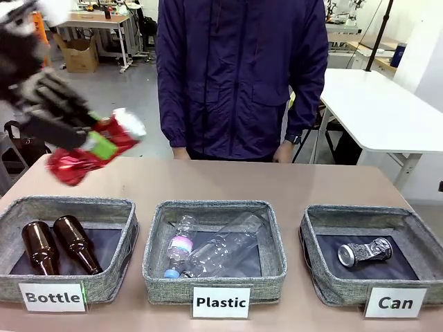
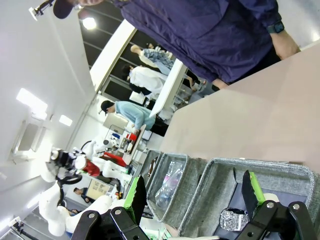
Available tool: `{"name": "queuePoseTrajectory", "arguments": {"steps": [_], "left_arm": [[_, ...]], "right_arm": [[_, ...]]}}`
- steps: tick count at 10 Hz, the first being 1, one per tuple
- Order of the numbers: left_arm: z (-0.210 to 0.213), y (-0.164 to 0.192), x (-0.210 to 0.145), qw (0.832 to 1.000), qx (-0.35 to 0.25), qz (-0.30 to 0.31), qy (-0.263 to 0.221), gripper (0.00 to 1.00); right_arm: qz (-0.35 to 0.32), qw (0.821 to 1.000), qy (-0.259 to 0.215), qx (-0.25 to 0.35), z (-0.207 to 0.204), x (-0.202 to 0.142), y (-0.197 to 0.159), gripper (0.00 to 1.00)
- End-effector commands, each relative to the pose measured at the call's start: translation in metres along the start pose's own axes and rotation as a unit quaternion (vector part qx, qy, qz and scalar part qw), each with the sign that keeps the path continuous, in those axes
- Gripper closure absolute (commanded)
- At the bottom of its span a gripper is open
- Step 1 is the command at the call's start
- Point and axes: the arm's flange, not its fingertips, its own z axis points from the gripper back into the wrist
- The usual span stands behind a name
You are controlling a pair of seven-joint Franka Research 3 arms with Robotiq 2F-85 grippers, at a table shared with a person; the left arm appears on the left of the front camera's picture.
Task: Sort the can waste into the basket.
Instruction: Pick up the can waste from the table and place it in the right Fabric basket.
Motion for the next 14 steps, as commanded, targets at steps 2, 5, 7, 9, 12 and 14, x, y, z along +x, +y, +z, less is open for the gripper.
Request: {"name": "queuePoseTrajectory", "arguments": {"steps": [2, 5, 7, 9, 12, 14], "left_arm": [[-0.077, 0.004, 0.133, 0.996, -0.016, -0.085, 0.038, 0.50], [-0.188, -0.043, 0.242, 0.988, 0.038, -0.139, 0.048, 0.50], [-0.245, -0.057, 0.278, 0.983, 0.042, -0.176, 0.032, 0.50], [-0.299, -0.066, 0.292, 0.983, 0.045, -0.173, 0.035, 0.50], [-0.380, -0.073, 0.286, 0.992, 0.007, -0.117, 0.040, 0.50], [-0.415, -0.071, 0.277, 0.993, -0.026, -0.111, 0.036, 0.50]], "right_arm": [[0.000, 1.000, 0.000, 0.000, 0.000, 0.000, 0.000, 0.00], [0.046, 0.999, -0.012, -0.012, 0.109, 0.009, 0.051, 0.00], [0.026, 0.998, -0.004, -0.065, 0.166, 0.001, 0.056, 0.00], [0.014, 0.997, -0.037, -0.069, 0.214, -0.007, 0.051, 0.00], [0.014, 0.995, -0.045, -0.085, 0.220, -0.016, 0.055, 0.00], [0.014, 0.995, -0.045, -0.085, 0.220, -0.016, 0.055, 0.00]]}}
